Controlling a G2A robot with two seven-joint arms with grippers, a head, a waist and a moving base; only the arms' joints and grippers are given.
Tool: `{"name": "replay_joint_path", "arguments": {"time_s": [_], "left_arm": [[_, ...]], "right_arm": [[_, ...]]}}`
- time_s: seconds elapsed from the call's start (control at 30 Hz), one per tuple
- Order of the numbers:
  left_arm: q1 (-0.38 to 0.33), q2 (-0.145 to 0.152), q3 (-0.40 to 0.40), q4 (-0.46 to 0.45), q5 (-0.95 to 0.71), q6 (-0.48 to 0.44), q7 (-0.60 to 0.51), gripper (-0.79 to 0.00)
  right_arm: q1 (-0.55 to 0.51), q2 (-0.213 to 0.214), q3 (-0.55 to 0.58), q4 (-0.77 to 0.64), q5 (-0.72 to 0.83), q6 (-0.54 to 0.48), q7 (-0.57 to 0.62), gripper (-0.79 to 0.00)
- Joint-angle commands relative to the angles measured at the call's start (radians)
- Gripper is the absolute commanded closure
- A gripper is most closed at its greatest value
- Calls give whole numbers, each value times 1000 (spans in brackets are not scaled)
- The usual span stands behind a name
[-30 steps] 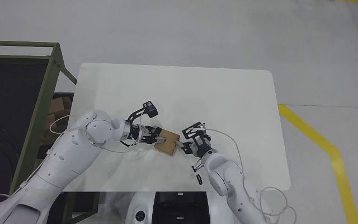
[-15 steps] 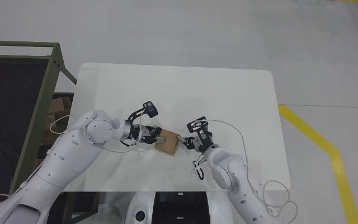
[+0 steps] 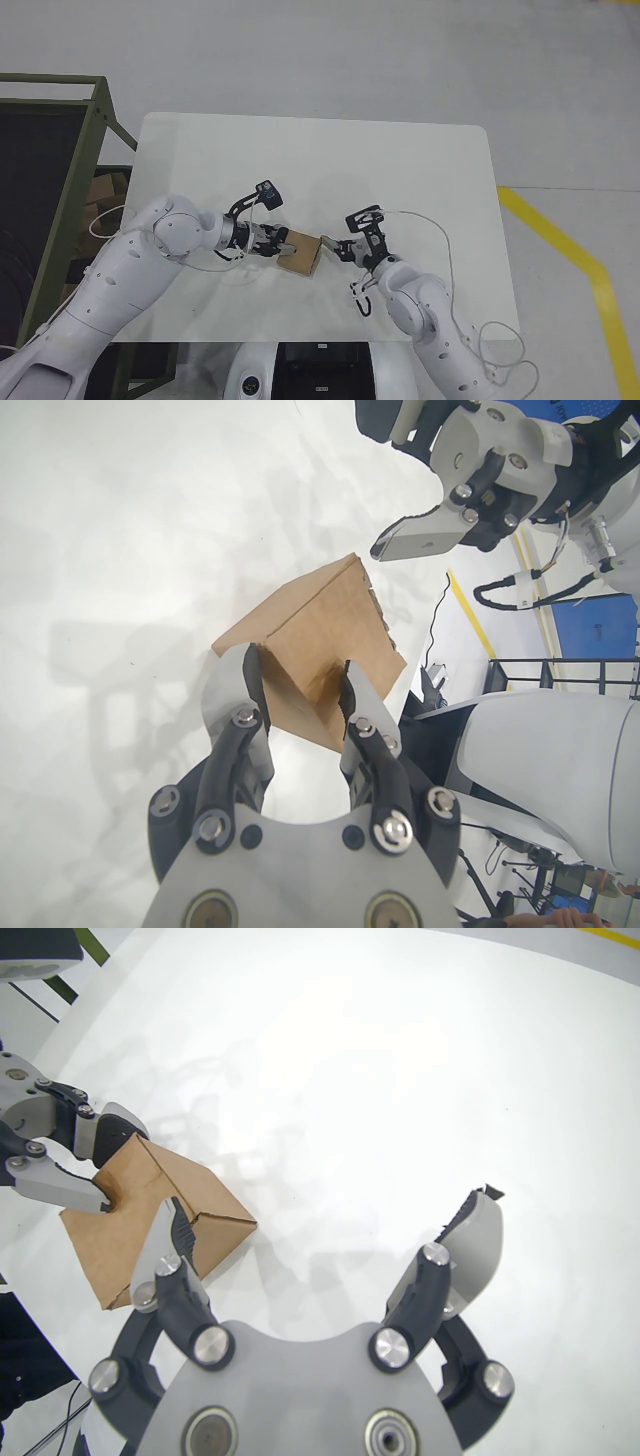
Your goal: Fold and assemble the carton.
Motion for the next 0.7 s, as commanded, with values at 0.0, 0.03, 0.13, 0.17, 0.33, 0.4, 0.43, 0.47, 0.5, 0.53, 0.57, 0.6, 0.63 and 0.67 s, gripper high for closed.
{"name": "replay_joint_path", "arguments": {"time_s": [0.0,0.03,0.13,0.17,0.33,0.4,0.43,0.47,0.5,0.53,0.57,0.6,0.63,0.67], "left_arm": [[-1,0,0,0,0,0,1,-323],[-1,0,0,-1,1,-1,1,-326],[-3,0,1,-10,11,-18,-5,-440],[-2,1,-1,-13,17,-22,-5,-727],[13,8,-28,-29,7,-35,13,-785],[24,12,-44,-37,6,-35,22,-785],[31,14,-53,-42,4,-39,27,-785],[38,16,-63,-46,3,-42,34,-785],[46,19,-74,-50,0,-47,43,-785],[55,21,-84,-53,-2,-54,51,-785],[65,23,-92,-58,-8,-65,59,-785],[74,26,-99,-61,-12,-77,62,-785],[81,28,-105,-61,-11,-83,64,-785],[88,29,-109,-63,-9,-87,66,-785]], "right_arm": [[-7,5,4,-10,-7,-49,-18,-785],[-12,9,9,-13,-21,-92,-31,-785],[-31,25,28,-23,-77,-222,-76,-785],[-38,31,33,-26,-99,-261,-93,-785],[-73,49,63,-36,-149,-350,-138,-785],[-76,49,66,-37,-144,-347,-133,-785],[-76,49,66,-37,-144,-347,-133,-785],[-76,49,66,-37,-144,-347,-133,-785],[-76,49,66,-37,-144,-347,-133,-785],[-76,49,66,-37,-144,-347,-133,-785],[-76,49,66,-37,-144,-347,-133,-785],[-76,49,66,-37,-144,-347,-133,-785],[-76,49,66,-37,-144,-347,-133,-785],[-76,49,66,-37,-144,-347,-133,-785]]}}
